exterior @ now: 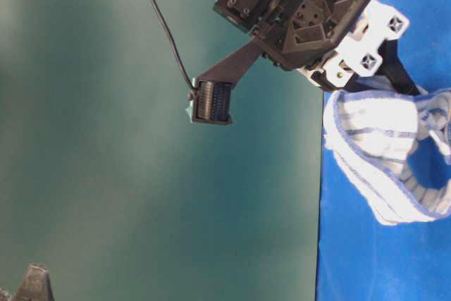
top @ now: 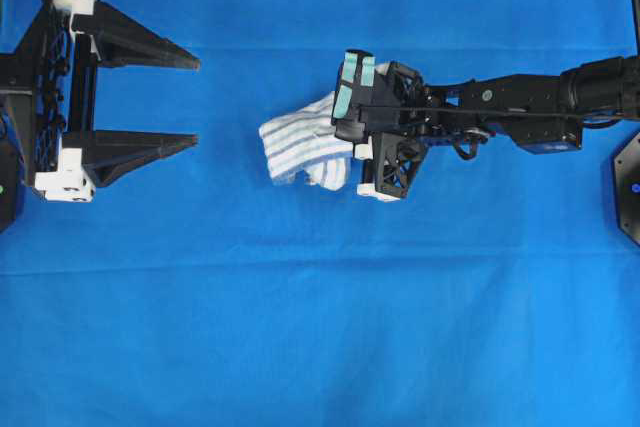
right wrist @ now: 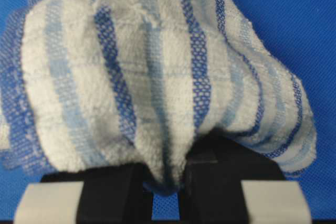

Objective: Hand over the towel.
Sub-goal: 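Lower the towel with the right gripper onto the table center, then open the right gripper and retract it to the right side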

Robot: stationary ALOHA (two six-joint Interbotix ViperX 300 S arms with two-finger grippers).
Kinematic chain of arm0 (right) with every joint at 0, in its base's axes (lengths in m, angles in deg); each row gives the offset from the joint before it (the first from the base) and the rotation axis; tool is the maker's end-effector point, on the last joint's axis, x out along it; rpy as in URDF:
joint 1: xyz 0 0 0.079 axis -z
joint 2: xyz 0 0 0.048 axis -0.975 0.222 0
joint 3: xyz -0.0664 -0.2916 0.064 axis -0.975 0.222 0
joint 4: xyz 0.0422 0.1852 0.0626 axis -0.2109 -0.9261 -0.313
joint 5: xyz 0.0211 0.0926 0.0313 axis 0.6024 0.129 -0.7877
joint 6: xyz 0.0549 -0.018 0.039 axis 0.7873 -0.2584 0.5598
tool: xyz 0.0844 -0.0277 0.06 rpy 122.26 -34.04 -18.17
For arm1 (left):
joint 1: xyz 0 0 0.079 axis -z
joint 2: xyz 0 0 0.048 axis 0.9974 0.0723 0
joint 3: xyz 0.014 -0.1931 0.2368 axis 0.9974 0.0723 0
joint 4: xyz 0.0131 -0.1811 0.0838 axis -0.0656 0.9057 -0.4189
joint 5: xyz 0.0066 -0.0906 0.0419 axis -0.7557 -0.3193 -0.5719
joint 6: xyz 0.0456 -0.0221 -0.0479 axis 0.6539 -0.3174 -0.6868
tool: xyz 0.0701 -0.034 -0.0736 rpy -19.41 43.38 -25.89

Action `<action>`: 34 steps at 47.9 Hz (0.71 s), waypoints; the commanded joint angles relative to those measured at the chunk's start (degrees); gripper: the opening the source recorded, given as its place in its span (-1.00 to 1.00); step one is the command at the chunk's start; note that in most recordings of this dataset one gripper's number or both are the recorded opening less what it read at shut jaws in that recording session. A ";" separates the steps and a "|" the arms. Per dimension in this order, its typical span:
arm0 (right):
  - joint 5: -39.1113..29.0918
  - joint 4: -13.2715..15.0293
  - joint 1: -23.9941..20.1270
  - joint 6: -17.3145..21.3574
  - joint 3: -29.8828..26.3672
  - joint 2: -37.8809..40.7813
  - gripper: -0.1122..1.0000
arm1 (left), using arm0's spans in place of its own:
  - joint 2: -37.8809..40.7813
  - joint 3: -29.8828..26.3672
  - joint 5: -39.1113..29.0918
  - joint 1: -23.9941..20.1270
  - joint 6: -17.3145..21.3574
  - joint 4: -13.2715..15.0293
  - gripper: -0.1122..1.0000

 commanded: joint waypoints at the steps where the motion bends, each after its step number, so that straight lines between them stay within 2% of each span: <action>1: -0.70 -0.18 -0.09 0.26 -0.79 -0.79 -0.58 | 0.00 -0.70 0.35 -0.09 0.09 -0.09 0.88; 18: -2.11 -0.18 -0.09 0.70 -1.14 -1.14 -0.56 | 0.00 -0.79 0.35 -0.09 0.00 -0.09 0.88; 20: -2.20 -0.18 -0.09 0.97 -1.14 -1.49 -0.39 | 0.00 -0.79 0.35 -0.09 0.00 -0.09 0.88; 25: -3.16 0.00 -0.09 1.23 -0.62 -4.04 0.19 | 0.00 -0.79 0.26 -0.09 -0.09 -0.09 0.88; 28: -3.69 0.00 -0.09 1.23 0.00 -6.42 0.42 | 0.00 -0.79 0.26 -0.09 -0.09 -0.09 0.88; 30: -3.96 0.00 -0.09 1.23 0.44 -8.35 0.49 | 0.00 -0.79 0.26 -0.09 -0.09 -0.09 0.88; 34: -4.04 0.35 -0.09 1.23 1.32 -12.83 0.44 | 0.00 -0.70 0.26 -0.09 -0.09 -0.09 0.88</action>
